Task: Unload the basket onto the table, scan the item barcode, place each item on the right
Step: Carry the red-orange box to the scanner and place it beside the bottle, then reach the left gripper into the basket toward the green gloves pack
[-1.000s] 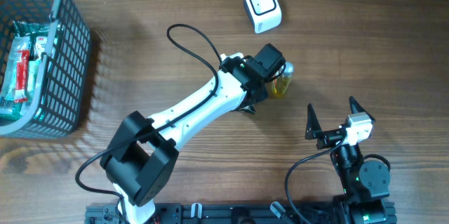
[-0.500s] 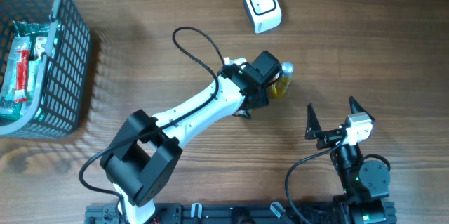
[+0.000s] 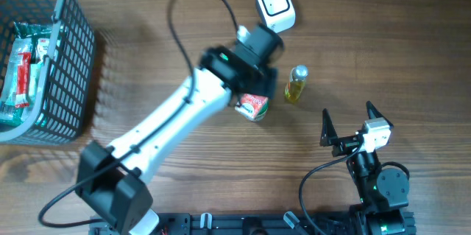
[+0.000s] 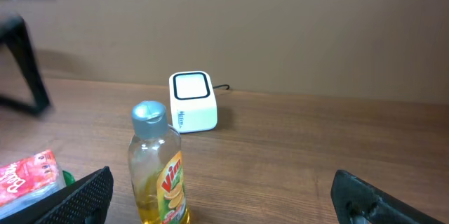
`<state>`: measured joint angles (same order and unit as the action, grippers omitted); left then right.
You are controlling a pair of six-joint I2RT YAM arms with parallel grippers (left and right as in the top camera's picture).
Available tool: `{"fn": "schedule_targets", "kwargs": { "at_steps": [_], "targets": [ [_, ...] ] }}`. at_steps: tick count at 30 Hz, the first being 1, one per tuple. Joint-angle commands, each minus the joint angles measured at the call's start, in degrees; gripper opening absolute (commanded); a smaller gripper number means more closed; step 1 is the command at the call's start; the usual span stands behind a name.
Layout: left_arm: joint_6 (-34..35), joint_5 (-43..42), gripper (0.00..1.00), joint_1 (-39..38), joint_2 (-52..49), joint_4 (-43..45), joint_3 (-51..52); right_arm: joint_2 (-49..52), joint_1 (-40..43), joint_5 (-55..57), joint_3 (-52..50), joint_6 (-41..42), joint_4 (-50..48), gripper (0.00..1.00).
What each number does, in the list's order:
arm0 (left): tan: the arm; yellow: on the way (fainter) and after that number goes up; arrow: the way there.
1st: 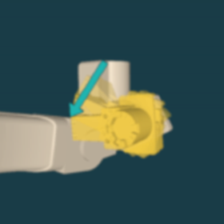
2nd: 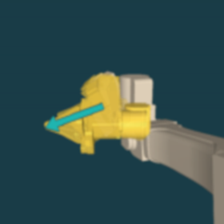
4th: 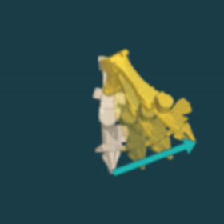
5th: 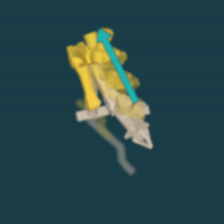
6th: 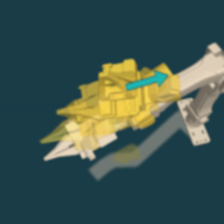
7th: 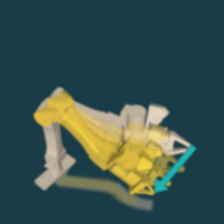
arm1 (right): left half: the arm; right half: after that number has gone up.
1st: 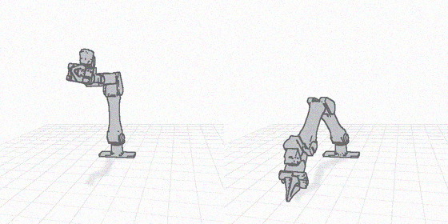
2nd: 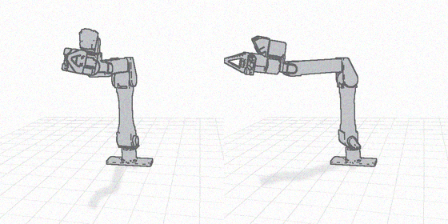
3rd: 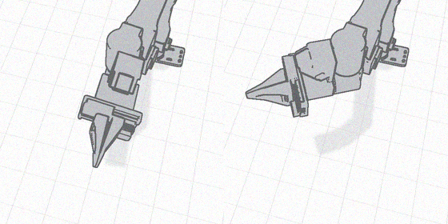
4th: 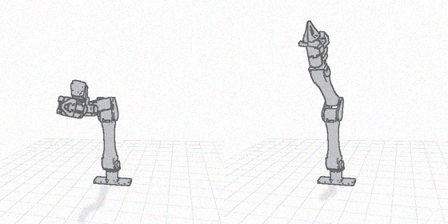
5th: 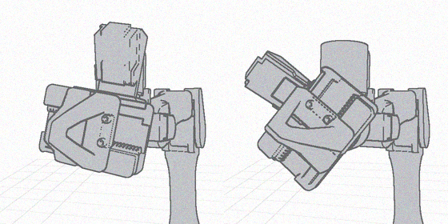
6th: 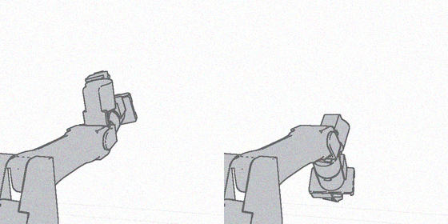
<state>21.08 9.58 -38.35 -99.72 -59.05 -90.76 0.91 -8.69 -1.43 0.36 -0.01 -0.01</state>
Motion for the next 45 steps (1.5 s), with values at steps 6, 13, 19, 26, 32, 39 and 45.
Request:
{"fn": "schedule_targets", "kwargs": {
  "at_steps": [6, 13, 19, 26, 32, 39, 45],
  "targets": [
    [-17.4, 4.0, 1.0, 32.3, 6.4, -4.5, -24.7, -0.1, 0.2, 0.3, -0.1, 0.2, -0.3, 1.0],
    [-20.1, 4.0, 1.0, 55.5, 6.6, 2.1, -28.3, -0.1, 0.2, 0.3, -0.1, 0.2, -0.3, 1.0],
    [-27.6, 3.1, 1.0, 67.9, 5.4, 2.1, -28.3, -0.1, 0.2, 0.3, -0.1, 0.2, -0.3, 1.0],
    [-32.9, -1.2, 1.0, 76.1, 2.0, 1.9, -28.3, -0.1, 0.2, 0.3, -0.1, 0.2, -0.3, 1.0],
    [-38.8, -1.2, 1.0, 76.8, -7.2, -1.5, -27.9, -0.1, 0.2, 0.3, -0.1, 0.2, -0.3, 1.0],
    [-49.6, -2.6, 1.0, 76.9, -19.6, -3.3, -27.2, -0.1, 0.2, 0.3, -0.1, 0.2, -0.3, 1.0],
    [-54.4, -5.9, 1.0, 76.9, -27.7, -3.4, -27.1, -0.1, 0.2, 0.3, -0.1, 0.2, -0.3, 1.0]
  ]
}}
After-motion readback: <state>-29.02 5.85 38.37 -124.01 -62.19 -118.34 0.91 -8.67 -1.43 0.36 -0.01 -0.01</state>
